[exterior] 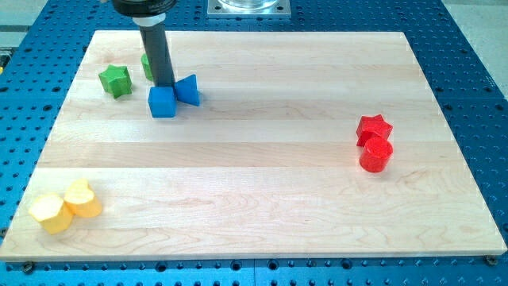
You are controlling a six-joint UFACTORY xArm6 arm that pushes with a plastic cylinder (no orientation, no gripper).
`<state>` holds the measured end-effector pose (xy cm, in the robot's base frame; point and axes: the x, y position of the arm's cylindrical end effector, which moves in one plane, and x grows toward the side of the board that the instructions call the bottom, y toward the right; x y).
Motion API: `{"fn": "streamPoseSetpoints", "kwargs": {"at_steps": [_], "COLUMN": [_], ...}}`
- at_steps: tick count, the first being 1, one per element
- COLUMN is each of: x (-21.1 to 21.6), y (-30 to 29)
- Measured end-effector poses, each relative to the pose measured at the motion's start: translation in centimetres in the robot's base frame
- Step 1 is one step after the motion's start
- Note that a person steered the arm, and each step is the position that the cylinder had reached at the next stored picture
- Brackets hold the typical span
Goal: Slide the blue cube into the blue triangle
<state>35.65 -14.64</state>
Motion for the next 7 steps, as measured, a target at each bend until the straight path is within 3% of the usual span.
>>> {"fn": "streamPoseSetpoints", "kwargs": {"at_steps": [2,3,7], "x": [1.7,4.5,3.9], "y": [-4.1,-4.4,7.5]}}
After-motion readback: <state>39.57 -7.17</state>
